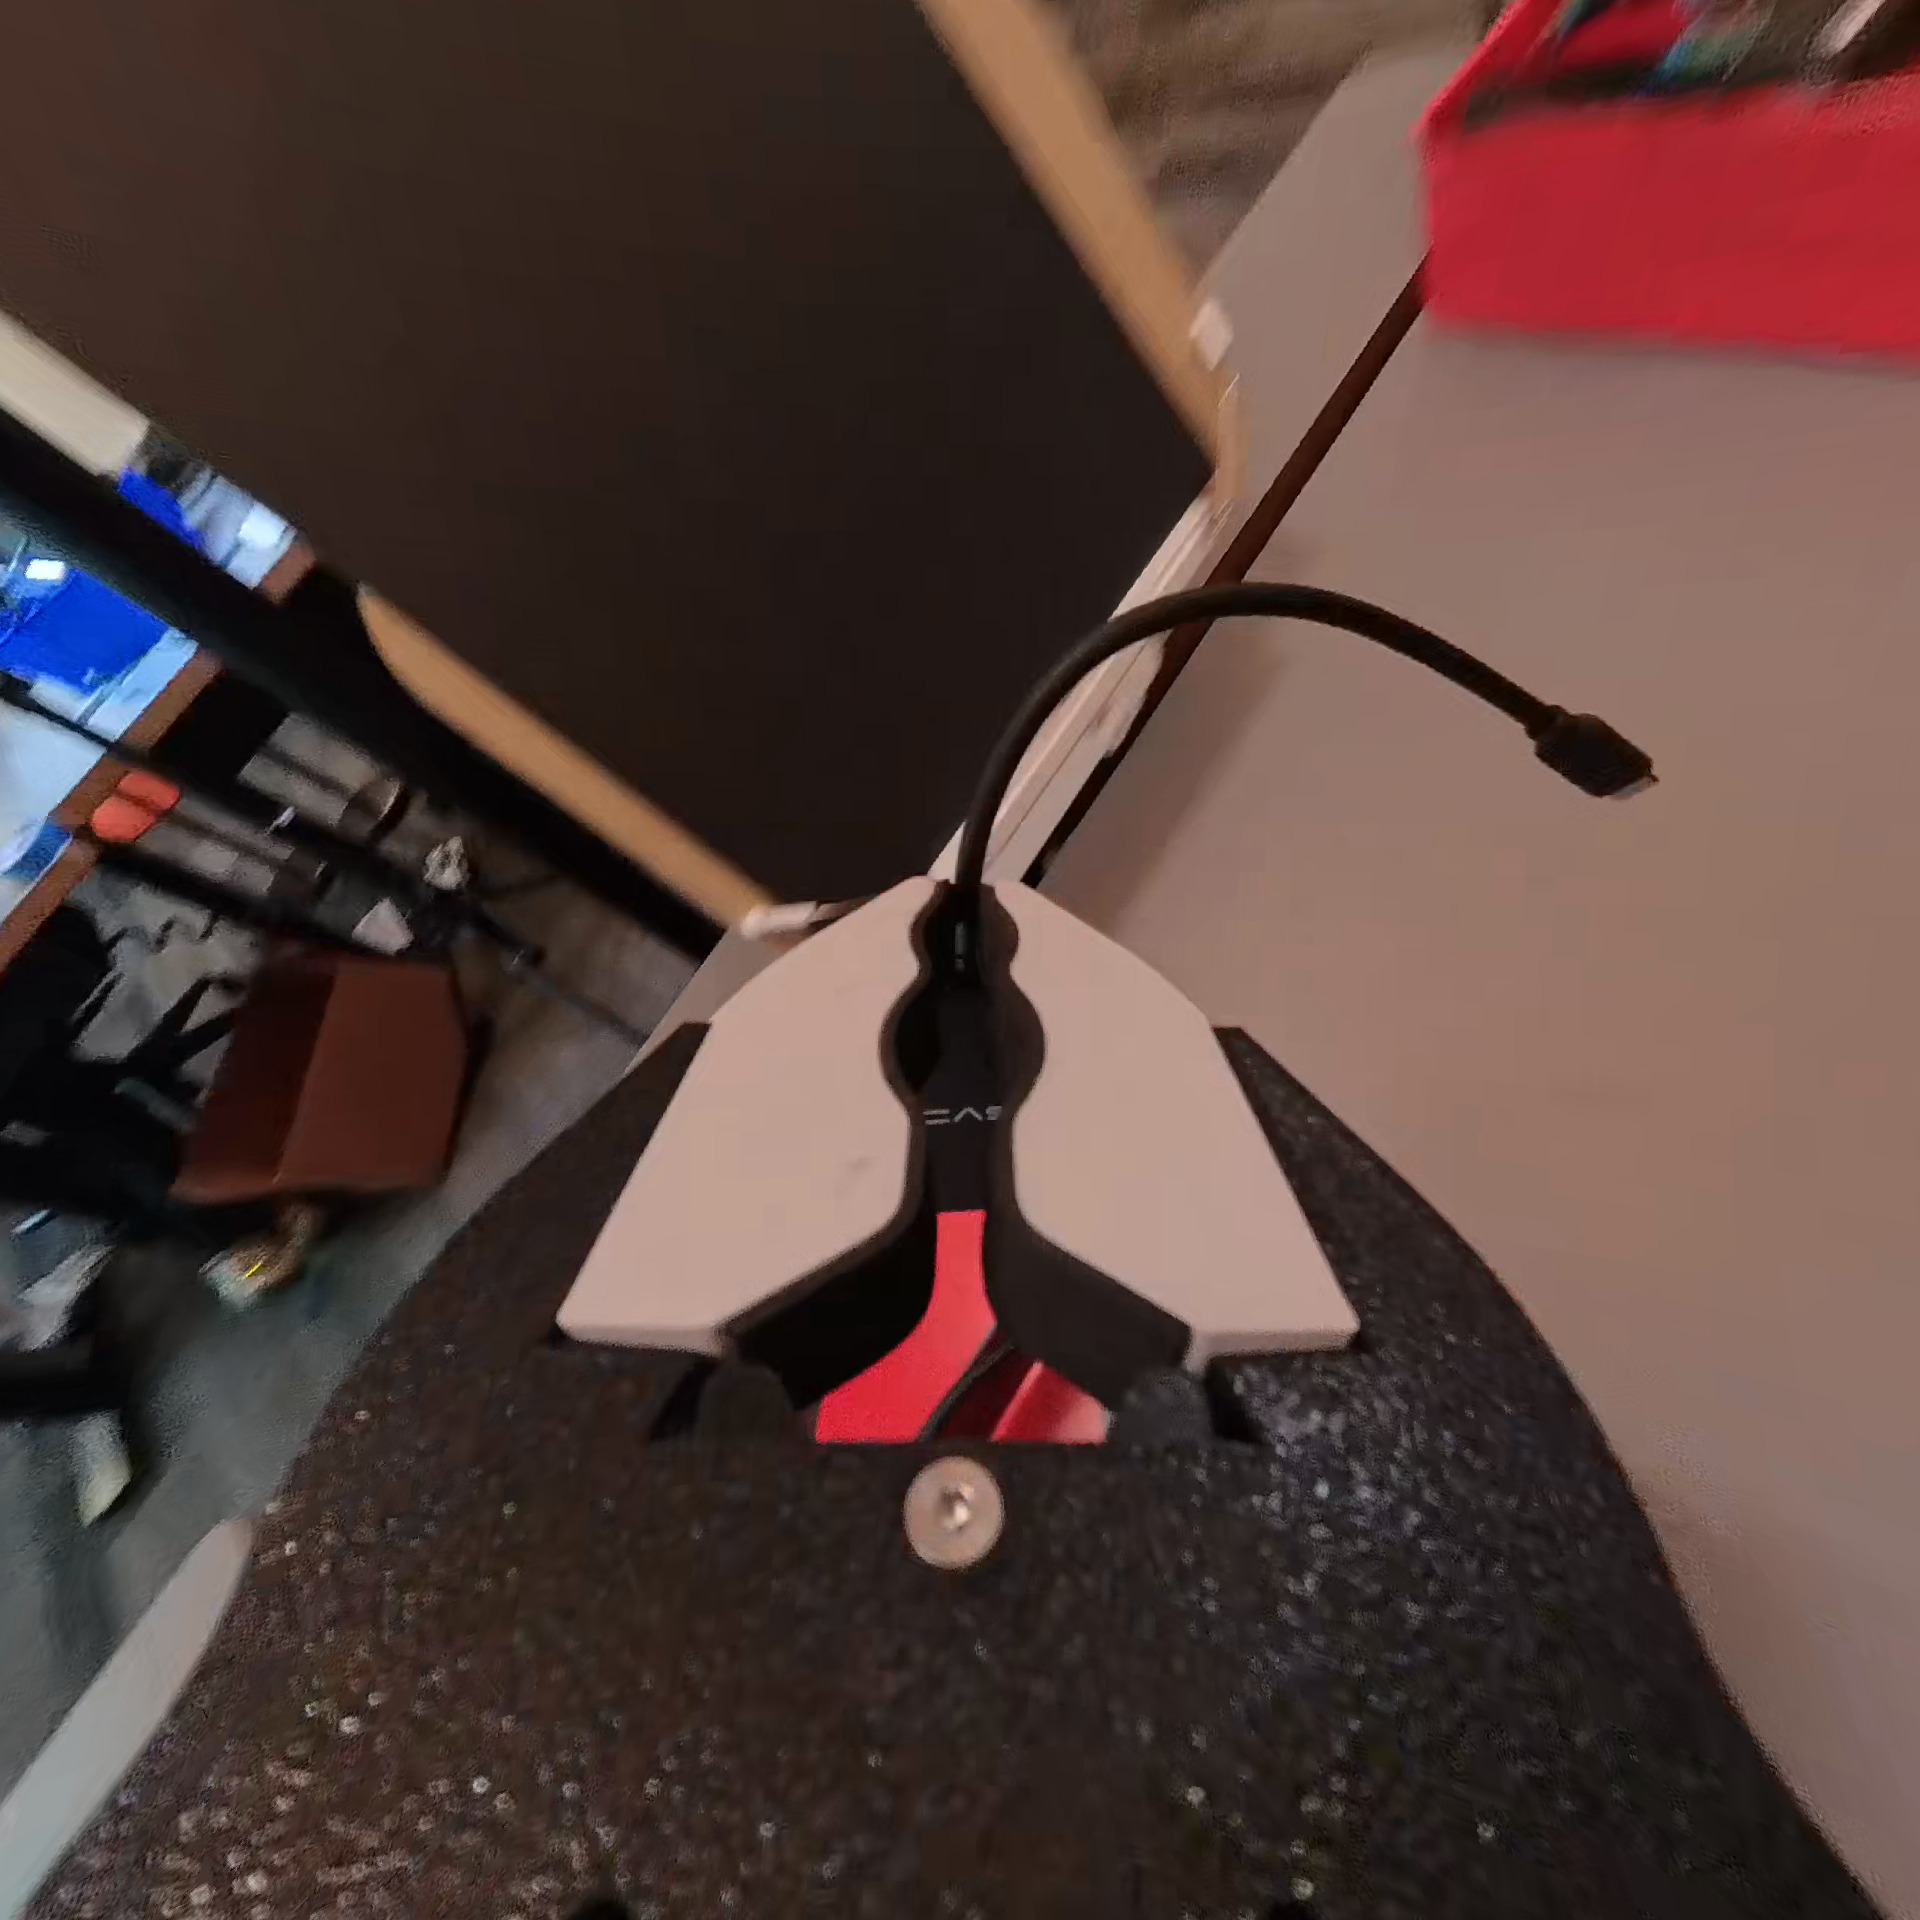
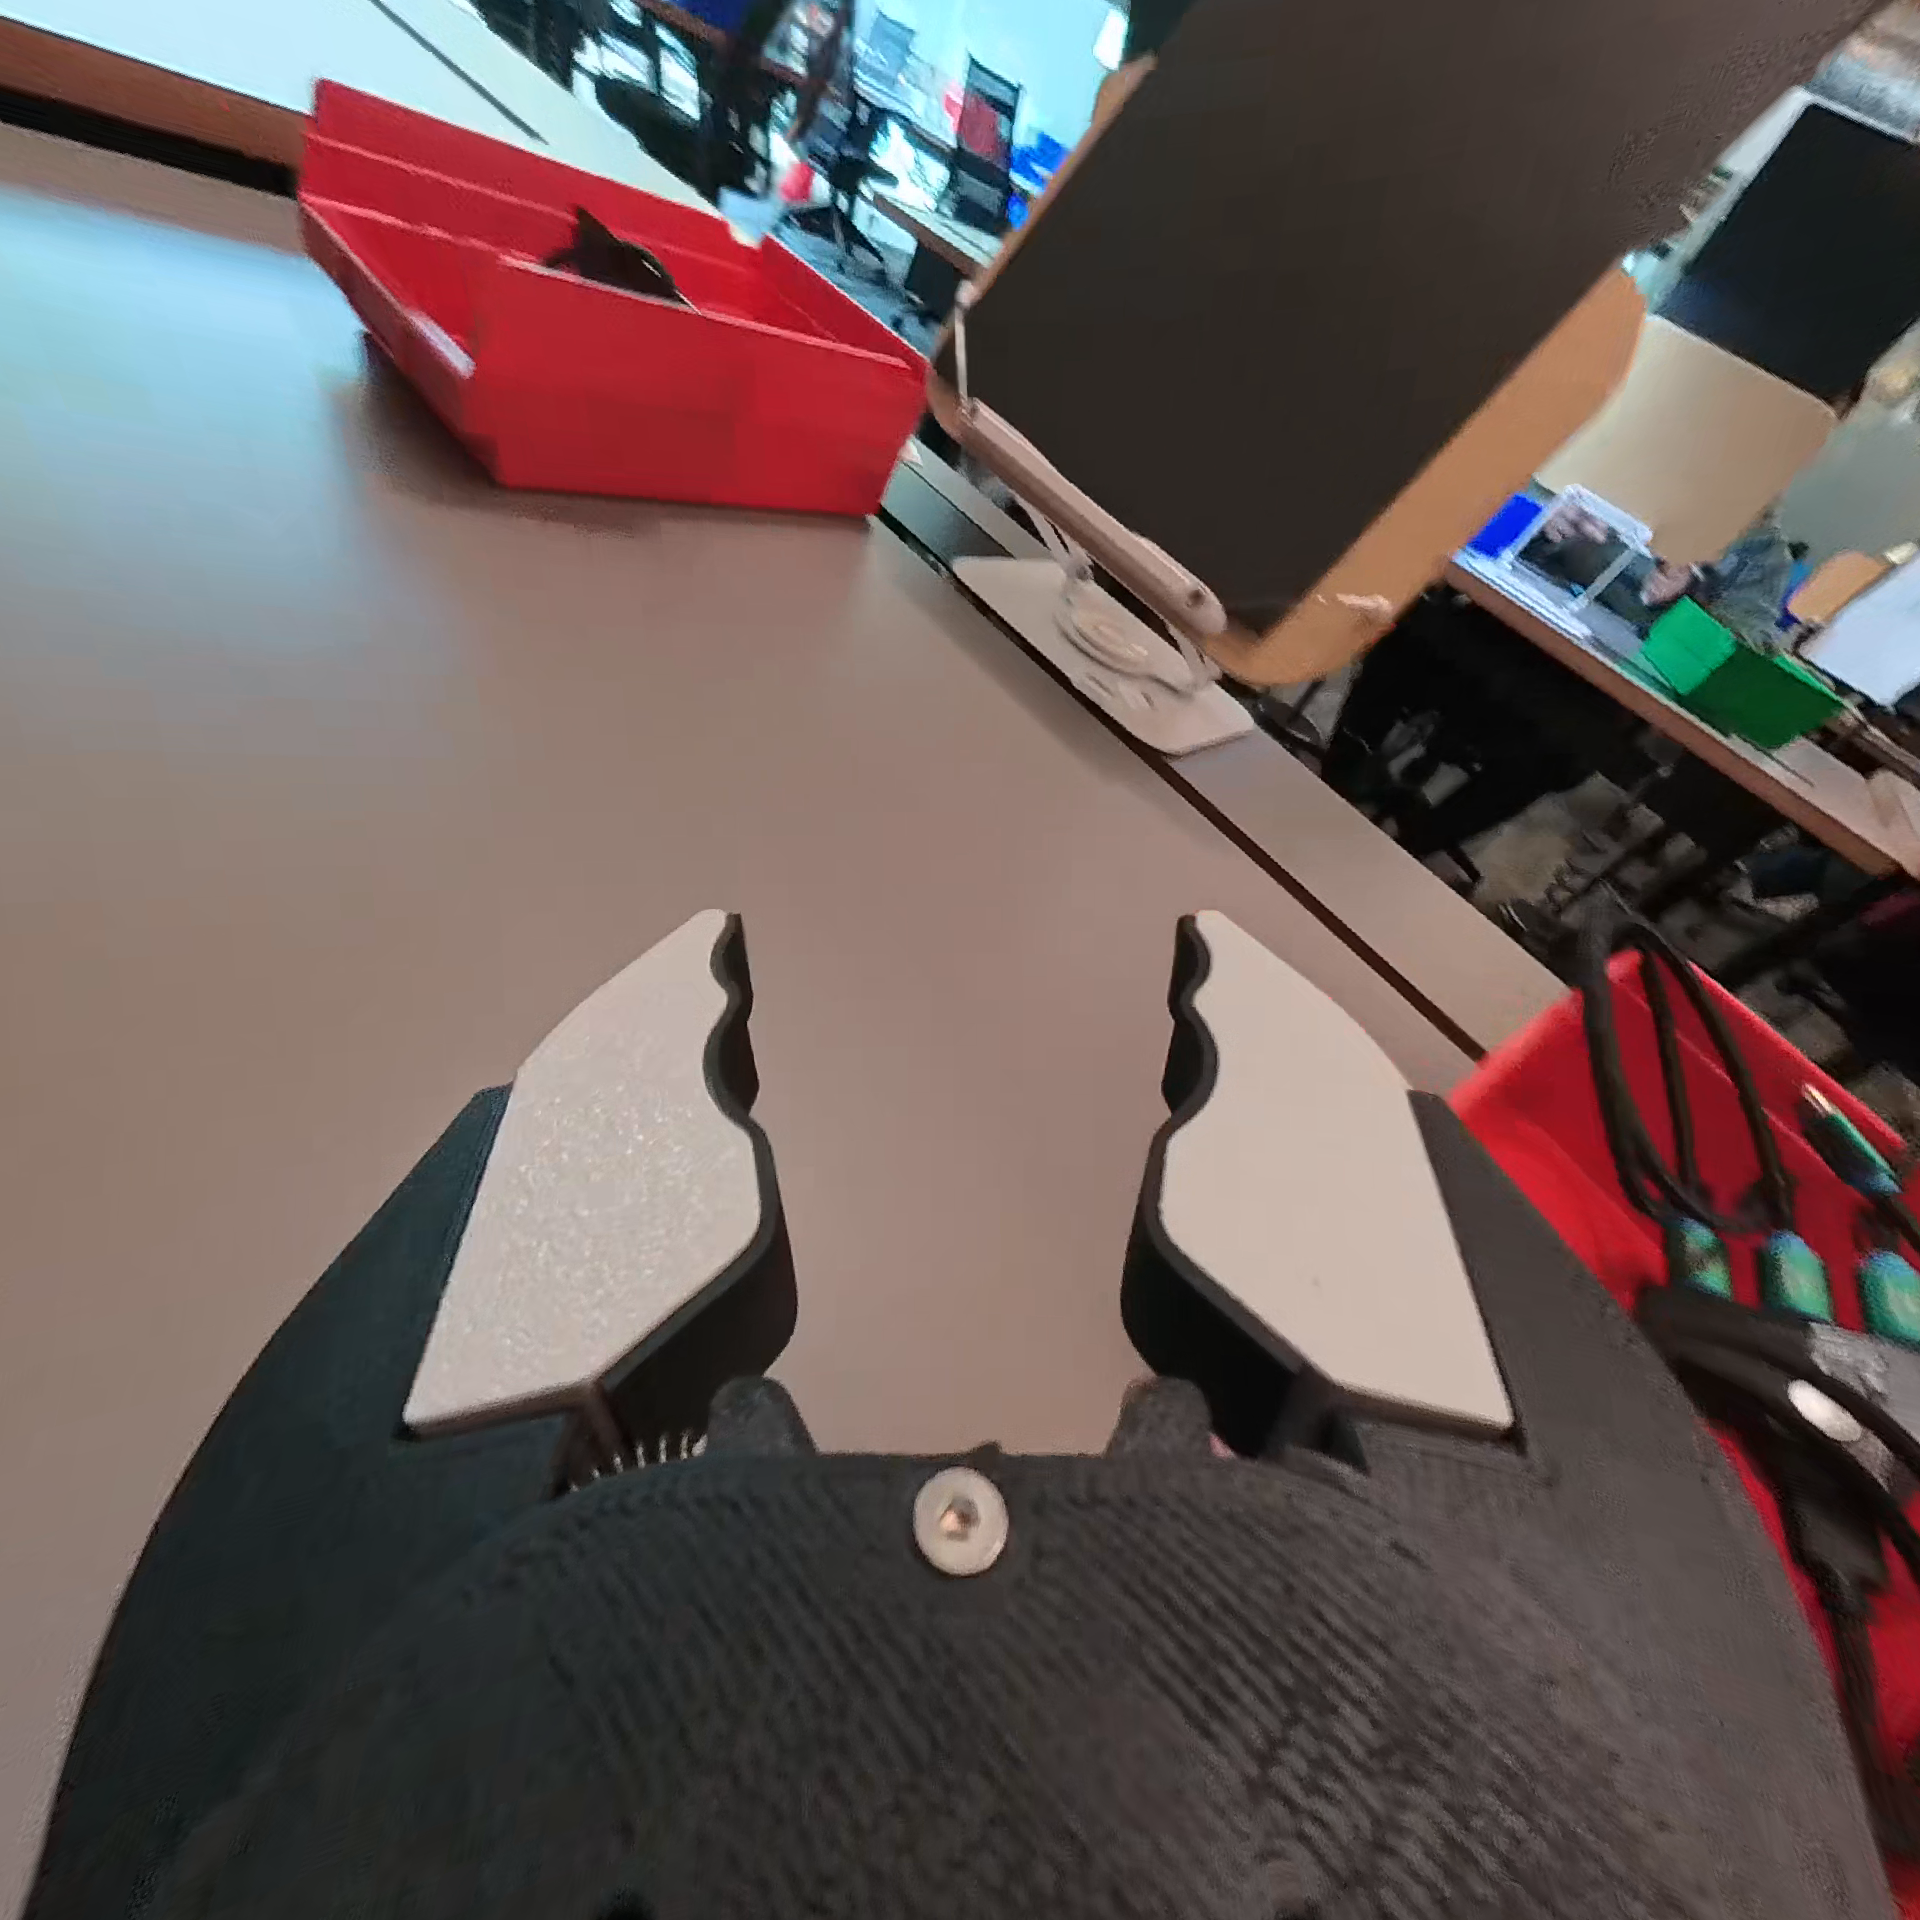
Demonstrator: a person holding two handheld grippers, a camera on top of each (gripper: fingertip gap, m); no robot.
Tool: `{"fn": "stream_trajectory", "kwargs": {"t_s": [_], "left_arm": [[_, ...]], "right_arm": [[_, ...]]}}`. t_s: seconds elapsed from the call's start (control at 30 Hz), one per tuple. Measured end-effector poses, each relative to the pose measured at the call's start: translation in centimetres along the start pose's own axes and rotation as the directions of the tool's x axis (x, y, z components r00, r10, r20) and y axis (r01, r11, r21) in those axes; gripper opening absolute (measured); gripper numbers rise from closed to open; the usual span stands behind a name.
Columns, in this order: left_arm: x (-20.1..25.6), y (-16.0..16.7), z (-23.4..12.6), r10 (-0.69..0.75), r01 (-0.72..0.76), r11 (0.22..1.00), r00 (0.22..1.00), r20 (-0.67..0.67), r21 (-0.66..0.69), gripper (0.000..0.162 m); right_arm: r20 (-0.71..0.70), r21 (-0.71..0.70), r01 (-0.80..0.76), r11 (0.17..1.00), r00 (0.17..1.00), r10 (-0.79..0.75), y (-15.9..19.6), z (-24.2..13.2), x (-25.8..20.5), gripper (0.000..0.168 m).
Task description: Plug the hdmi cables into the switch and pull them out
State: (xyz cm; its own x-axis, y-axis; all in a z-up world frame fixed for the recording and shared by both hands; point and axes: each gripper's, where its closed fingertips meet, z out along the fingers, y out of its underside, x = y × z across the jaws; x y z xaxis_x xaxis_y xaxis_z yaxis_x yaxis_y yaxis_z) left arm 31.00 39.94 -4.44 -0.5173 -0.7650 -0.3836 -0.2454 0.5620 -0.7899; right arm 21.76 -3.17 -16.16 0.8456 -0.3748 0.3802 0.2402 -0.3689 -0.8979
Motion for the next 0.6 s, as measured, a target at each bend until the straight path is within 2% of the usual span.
{"fn": "stream_trajectory", "kwargs": {"t_s": [0.13,0.23,0.3,0.43,0.53,0.6], "left_arm": [[6.5,-6.3,-1.9,-0.092,0.12,0.975,0.984,-0.152,0.189,0.004],[11.9,-10.1,-2.4,-0.175,0.271,0.919,0.931,-0.32,0.288,0.004],[15.3,-12.5,-2.9,-0.206,0.386,0.851,0.87,-0.449,0.357,0.004],[21.7,-16.2,-3.5,-0.176,0.57,0.694,0.726,-0.665,0.44,0.004],[25.7,-17.9,-3.4,-0.158,0.709,0.573,0.589,-0.793,0.412,0.004],[27.8,-18.4,-2.7,-0.166,0.773,0.506,0.524,-0.835,0.384,0.004]], "right_arm": [[0.063,0.082,-0.006,0.997,0.998,0.001,-2.6,2.2,-2.2,0.078],[0.127,0.155,-0.04,0.987,0.992,0.021,-4.7,3.1,-3.8,0.078],[0.168,0.217,-0.076,0.973,0.985,0.039,-6.2,3.2,-4.7,0.078],[0.264,0.333,-0.237,0.913,0.953,0.151,-9.1,2.4,-5.1,0.08],[0.31,0.401,-0.325,0.856,0.928,0.207,-10.8,1.4,-4.4,0.082],[0.338,0.419,-0.36,0.834,0.914,0.225,-11.2,0.8,-3.9,0.086]]}}
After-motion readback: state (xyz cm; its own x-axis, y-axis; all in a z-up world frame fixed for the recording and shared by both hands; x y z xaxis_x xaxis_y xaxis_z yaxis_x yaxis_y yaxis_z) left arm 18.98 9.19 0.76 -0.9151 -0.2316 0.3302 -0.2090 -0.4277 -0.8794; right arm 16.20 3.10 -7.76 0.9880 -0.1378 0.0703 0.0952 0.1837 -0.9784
